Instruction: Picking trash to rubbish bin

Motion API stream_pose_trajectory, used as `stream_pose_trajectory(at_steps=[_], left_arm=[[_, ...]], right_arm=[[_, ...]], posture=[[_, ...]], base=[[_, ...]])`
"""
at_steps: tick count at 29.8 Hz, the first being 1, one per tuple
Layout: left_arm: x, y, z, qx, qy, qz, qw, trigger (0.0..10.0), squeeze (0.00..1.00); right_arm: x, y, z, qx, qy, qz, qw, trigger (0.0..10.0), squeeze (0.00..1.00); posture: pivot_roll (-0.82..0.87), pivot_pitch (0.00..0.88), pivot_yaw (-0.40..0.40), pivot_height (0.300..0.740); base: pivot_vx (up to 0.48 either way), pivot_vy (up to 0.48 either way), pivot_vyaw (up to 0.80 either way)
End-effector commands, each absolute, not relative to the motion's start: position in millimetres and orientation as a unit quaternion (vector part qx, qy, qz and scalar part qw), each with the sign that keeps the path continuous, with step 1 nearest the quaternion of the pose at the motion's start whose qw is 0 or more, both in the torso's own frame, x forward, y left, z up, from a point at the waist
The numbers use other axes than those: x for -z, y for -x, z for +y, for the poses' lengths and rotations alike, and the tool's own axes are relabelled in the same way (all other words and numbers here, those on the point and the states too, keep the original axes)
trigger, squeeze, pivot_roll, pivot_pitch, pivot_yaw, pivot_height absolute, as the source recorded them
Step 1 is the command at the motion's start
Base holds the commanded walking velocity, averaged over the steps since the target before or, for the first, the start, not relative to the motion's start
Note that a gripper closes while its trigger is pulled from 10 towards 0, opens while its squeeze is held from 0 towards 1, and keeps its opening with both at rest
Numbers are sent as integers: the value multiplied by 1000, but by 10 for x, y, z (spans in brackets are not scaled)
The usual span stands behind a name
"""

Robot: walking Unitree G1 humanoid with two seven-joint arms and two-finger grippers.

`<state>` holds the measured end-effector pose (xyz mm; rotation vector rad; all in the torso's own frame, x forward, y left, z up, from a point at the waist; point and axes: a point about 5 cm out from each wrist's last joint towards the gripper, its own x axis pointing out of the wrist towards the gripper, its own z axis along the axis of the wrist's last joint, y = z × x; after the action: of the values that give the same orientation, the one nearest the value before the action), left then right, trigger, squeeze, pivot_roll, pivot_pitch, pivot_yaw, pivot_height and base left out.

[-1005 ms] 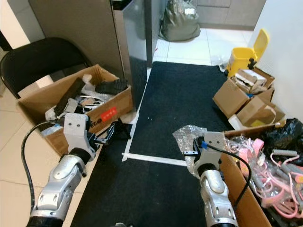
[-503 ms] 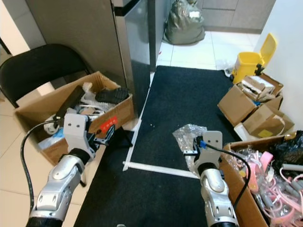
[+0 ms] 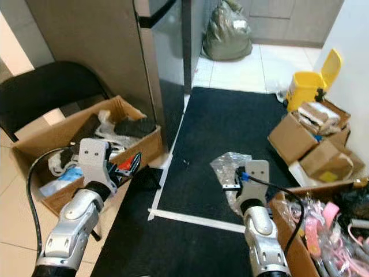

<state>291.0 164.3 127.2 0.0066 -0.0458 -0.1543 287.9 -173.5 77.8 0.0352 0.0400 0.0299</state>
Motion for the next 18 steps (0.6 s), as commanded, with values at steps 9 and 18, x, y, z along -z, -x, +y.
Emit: stream_pose_trajectory(at_steps=[9, 18], left_arm=[[-1229, -2900, 1687, 71, -7, -13, 997, 10000, 0], [-1237, -2908, 1687, 72, -9, -14, 997, 10000, 0]], right_arm=[[-738, -2888, -1650, -27, -13, 27, 999, 10000, 0], [-744, -2898, -1656, -24, -15, 25, 999, 10000, 0]], posture=[[51, 99, 26, 740], [53, 98, 27, 740]], base=[[304, 0, 550], [306, 0, 553]])
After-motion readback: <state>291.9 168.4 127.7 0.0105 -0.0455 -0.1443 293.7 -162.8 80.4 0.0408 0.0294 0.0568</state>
